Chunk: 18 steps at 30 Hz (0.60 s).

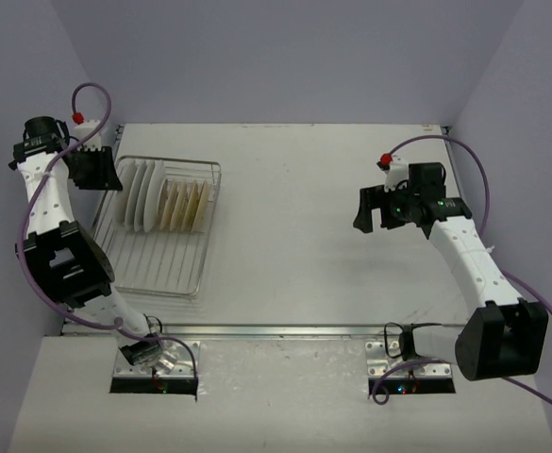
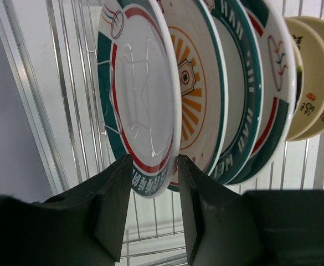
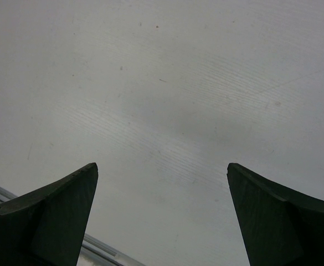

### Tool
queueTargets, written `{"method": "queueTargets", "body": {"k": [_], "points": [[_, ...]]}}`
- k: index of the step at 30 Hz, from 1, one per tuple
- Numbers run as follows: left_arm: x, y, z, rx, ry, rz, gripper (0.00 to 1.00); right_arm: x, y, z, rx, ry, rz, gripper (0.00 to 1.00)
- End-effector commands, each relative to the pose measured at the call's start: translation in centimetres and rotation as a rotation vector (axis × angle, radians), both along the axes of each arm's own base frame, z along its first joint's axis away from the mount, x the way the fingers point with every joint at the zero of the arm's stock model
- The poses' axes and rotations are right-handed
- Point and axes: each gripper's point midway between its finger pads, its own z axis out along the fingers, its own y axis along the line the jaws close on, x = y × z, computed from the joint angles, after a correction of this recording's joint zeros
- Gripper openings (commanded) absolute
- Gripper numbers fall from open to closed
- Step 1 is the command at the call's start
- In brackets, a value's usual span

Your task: Unload the plates from the dish rack

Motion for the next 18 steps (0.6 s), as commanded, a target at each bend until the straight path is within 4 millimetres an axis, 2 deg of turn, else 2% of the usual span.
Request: {"method": "queueTargets", "body": {"k": [1,10,12,17,18], "points": [[0.6,0.8,-1.0,0.051,-0.019,-0.012,0.36,1.1,0.6,1.8,0.027,-0.037,0.014,0.99],[0.8,0.2,-3.2,0.077,0.005,-0.033,0.32,1.0,0.7,1.3,0.028,-0.019,0.015,0.99],[1.0,0.0,-3.5,0.091,0.001,-0.04,0.26,1.0,0.7,1.2,0.028,-0.017,0.015,0.99],[1.3,-0.6,-3.6,0.072,-0.002,-0.048,0.0,1.0,0.8,1.3,0.031,-0.017,0.018,0.99],[1.4,-0.7,-3.4,0.061,-0.003,-0.051,0.0,1.0,0.8,1.4,0.032,-0.016,0.02,0.99]]}}
